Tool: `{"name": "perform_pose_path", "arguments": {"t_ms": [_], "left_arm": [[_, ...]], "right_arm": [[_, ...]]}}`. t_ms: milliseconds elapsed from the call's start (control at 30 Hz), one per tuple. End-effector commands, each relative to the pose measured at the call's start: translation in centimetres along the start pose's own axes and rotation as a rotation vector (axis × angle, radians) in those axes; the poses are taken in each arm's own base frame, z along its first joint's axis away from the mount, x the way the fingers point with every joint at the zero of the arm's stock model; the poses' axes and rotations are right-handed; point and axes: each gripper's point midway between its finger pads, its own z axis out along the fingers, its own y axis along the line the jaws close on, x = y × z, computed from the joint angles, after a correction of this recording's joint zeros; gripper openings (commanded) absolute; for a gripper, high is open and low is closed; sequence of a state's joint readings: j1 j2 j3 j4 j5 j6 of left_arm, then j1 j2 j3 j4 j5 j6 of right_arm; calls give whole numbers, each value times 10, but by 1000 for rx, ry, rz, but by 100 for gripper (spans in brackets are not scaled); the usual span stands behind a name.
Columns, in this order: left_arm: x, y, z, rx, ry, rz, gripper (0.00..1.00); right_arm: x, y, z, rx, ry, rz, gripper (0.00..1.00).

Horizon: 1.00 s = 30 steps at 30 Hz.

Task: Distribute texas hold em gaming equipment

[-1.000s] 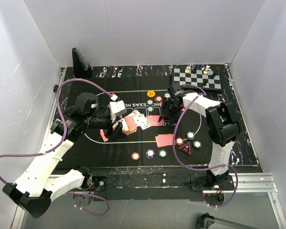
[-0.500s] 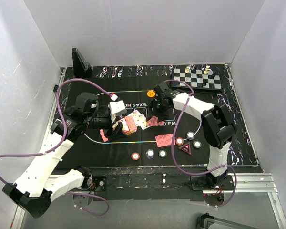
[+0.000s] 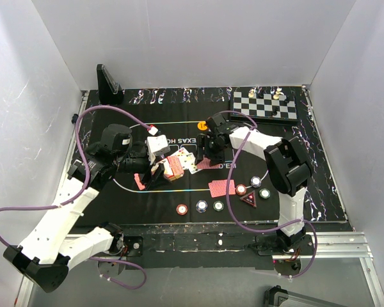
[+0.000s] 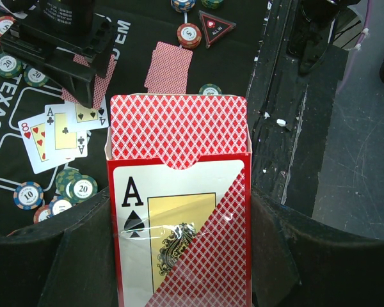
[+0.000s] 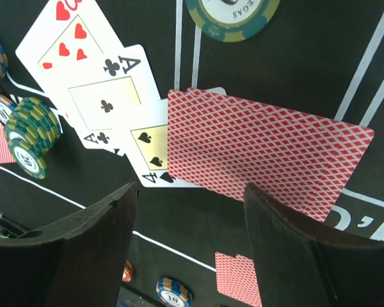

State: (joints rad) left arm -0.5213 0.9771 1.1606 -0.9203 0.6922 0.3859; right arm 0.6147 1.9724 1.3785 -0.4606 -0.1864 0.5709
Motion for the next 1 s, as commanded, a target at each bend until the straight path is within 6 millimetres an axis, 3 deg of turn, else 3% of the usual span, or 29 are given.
{"name": "perform_pose_path", "arguments": {"t_ms": [0, 267, 533, 667, 767, 967], "left_arm": [[-11, -7, -9, -1, -44, 50, 0], [-12, -8, -9, 0, -49, 50, 0], [-10, -8, -8, 7, -44, 45, 0], [-9, -9, -6, 16, -42, 38, 0], [-5, -10, -3, 30, -33, 31, 0], [4, -9, 0, 35, -17, 31, 0]], "right_arm": [[11, -8, 6, -2, 6, 0, 75], [31, -22, 3, 21, 21, 22, 75], [39, -20, -21, 10, 5, 25, 74], [30, 2, -53, -52, -34, 4, 75], [25, 31, -91, -169, -82, -19, 77], [41, 75, -165, -428, -144, 9, 84]]}}
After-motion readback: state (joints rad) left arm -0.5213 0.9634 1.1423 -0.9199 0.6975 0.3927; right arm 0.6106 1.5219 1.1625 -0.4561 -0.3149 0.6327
